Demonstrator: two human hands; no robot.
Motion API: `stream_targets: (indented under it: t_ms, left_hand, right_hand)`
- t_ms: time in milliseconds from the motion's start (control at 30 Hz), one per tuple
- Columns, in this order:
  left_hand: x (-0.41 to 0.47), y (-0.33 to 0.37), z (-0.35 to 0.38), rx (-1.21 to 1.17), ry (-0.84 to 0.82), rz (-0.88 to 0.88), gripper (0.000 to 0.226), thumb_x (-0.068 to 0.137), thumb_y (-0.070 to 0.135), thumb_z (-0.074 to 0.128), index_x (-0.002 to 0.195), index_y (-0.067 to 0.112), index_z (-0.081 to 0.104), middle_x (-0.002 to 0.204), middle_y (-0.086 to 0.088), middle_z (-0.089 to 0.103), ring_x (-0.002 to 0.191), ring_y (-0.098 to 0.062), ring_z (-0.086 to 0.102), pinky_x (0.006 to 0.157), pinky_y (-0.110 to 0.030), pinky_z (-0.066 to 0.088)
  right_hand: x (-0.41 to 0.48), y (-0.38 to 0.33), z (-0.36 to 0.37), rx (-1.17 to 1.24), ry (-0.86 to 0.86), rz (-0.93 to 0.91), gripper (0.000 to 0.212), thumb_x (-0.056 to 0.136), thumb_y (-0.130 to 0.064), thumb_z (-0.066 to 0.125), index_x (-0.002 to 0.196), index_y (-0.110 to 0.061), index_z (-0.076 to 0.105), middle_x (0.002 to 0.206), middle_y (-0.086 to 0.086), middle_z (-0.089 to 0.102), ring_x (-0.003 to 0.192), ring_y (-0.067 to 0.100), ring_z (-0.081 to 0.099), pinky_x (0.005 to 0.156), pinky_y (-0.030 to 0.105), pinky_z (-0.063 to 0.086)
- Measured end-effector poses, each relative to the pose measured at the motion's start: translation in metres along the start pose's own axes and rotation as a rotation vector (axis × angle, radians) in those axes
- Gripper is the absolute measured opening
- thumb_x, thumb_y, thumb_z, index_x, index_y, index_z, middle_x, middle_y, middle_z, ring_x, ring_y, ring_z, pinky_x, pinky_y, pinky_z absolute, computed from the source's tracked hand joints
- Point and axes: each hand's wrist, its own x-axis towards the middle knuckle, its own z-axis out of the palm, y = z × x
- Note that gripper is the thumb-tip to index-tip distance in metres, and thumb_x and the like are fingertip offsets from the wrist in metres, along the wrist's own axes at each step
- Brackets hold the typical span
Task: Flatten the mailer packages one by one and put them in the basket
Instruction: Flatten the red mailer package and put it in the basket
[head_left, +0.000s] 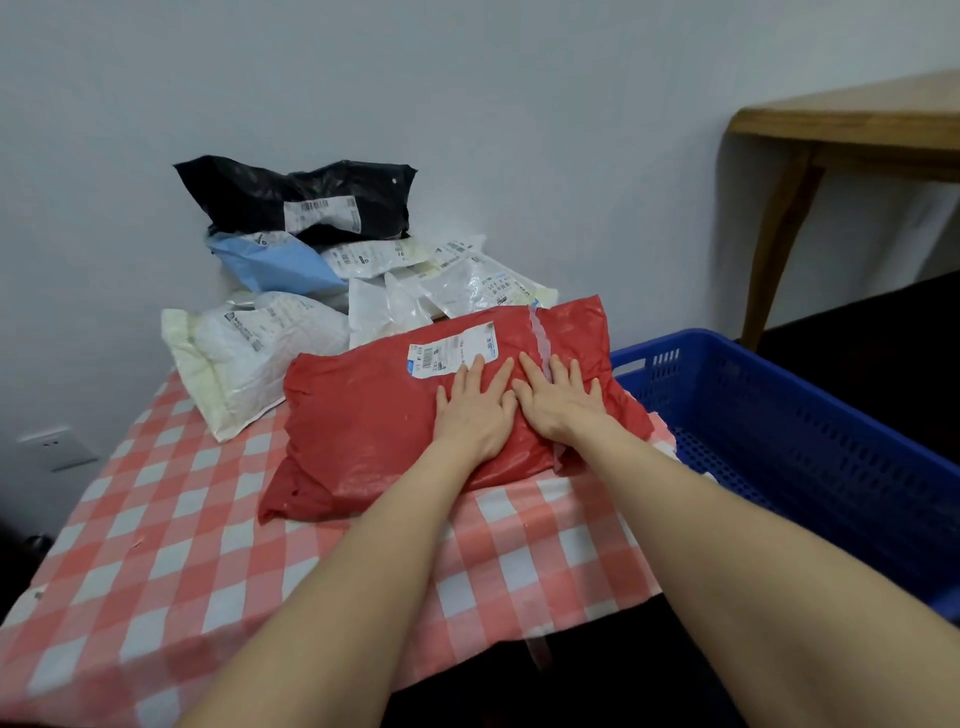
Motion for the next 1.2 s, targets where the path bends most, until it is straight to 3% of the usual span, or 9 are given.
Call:
stream_targets:
  t_ms: [333, 467, 533, 633, 767, 933, 1033, 1133, 1200]
  left_hand:
    - [0.007, -0.004, -0.007, -0.044, -0.083, -0.005, 0.050, 0.102, 0.042, 0.019, 0.151, 0.039, 0.007, 0.161, -0.002, -0.004, 0.148, -0.022, -0.003, 0.119, -0.048, 0.000]
    - [0.011, -0.020, -0.034, -0.171, -0.033, 0.020, 0.051, 0.101, 0.040, 0.030, 0.150, 0.027, 0.025, 0.158, -0.006, 0.019, 0.145, -0.022, 0.018, 0.117, -0.043, 0.018]
    - [0.008, -0.038, -0.052, -0.094, 0.136, -0.070, 0.050, 0.098, 0.035, 0.036, 0.146, 0.022, 0.033, 0.151, -0.008, 0.032, 0.139, -0.025, 0.030, 0.111, -0.043, 0.029]
    - [0.000, -0.071, -0.069, 0.033, 0.211, -0.335, 0.055, 0.092, 0.035, 0.045, 0.142, 0.016, 0.035, 0.146, -0.014, 0.034, 0.136, -0.032, 0.032, 0.107, -0.051, 0.031]
    - [-0.006, -0.116, -0.071, -0.066, 0.095, -0.690, 0.080, 0.087, 0.049, 0.049, 0.149, 0.009, 0.016, 0.152, -0.024, 0.018, 0.139, -0.041, 0.021, 0.111, -0.056, 0.024]
    - [-0.004, -0.134, -0.066, -0.246, 0.125, -0.796, 0.103, 0.081, 0.060, 0.055, 0.149, -0.001, 0.008, 0.151, -0.019, 0.028, 0.136, -0.038, 0.032, 0.110, -0.048, 0.031]
    - [0.005, -0.140, -0.070, -0.325, 0.173, -0.805, 0.108, 0.071, 0.064, 0.066, 0.144, -0.005, 0.026, 0.145, -0.019, 0.037, 0.128, -0.038, 0.044, 0.103, -0.047, 0.039]
    - [0.007, -0.144, -0.076, -0.365, 0.178, -0.734, 0.085, 0.067, 0.052, 0.078, 0.128, -0.001, 0.051, 0.130, -0.018, 0.054, 0.112, -0.036, 0.057, 0.096, -0.044, 0.047]
    - [0.004, -0.143, -0.081, -0.445, 0.220, -0.731, 0.069, 0.067, 0.036, 0.084, 0.119, 0.000, 0.057, 0.120, -0.017, 0.061, 0.109, -0.034, 0.059, 0.096, -0.043, 0.047]
  right_hand:
    - [0.002, -0.001, -0.003, -0.007, -0.043, 0.001, 0.056, 0.100, -0.054, 0.011, 0.152, -0.038, -0.004, 0.162, 0.005, -0.009, 0.148, 0.028, -0.011, 0.118, 0.053, -0.006]
    - [0.005, -0.005, -0.020, 0.021, -0.007, -0.001, 0.060, 0.098, -0.057, 0.024, 0.152, -0.036, 0.011, 0.159, 0.011, 0.014, 0.145, 0.035, 0.016, 0.117, 0.054, 0.015]
    - [0.004, -0.009, -0.030, 0.038, 0.123, 0.026, 0.061, 0.097, -0.054, 0.033, 0.151, -0.030, 0.020, 0.152, 0.014, 0.028, 0.137, 0.037, 0.032, 0.110, 0.052, 0.030]
    - [0.004, -0.011, -0.039, 0.041, 0.259, 0.154, 0.060, 0.097, -0.046, 0.042, 0.147, -0.016, 0.029, 0.149, 0.015, 0.030, 0.135, 0.036, 0.032, 0.104, 0.049, 0.035]
    - [0.008, -0.007, -0.044, 0.149, 0.169, 0.254, 0.071, 0.091, -0.053, 0.051, 0.144, -0.010, 0.033, 0.148, 0.018, 0.032, 0.134, 0.038, 0.034, 0.104, 0.048, 0.037]
    - [0.007, -0.009, -0.044, 0.127, 0.128, 0.179, 0.070, 0.089, -0.061, 0.049, 0.146, -0.022, 0.035, 0.138, 0.011, 0.049, 0.127, 0.037, 0.046, 0.101, 0.048, 0.043]
    - [0.008, -0.012, -0.048, 0.166, 0.119, 0.168, 0.058, 0.094, -0.049, 0.048, 0.144, -0.023, 0.038, 0.131, 0.008, 0.056, 0.118, 0.032, 0.054, 0.096, 0.044, 0.047]
    - [0.012, -0.014, -0.045, 0.237, 0.141, 0.229, 0.040, 0.094, -0.037, 0.050, 0.128, -0.016, 0.053, 0.121, 0.009, 0.061, 0.108, 0.030, 0.059, 0.086, 0.039, 0.049]
    - [0.013, -0.015, -0.042, 0.272, 0.156, 0.250, 0.030, 0.093, -0.029, 0.050, 0.118, -0.013, 0.057, 0.117, 0.008, 0.063, 0.104, 0.030, 0.061, 0.080, 0.037, 0.048]
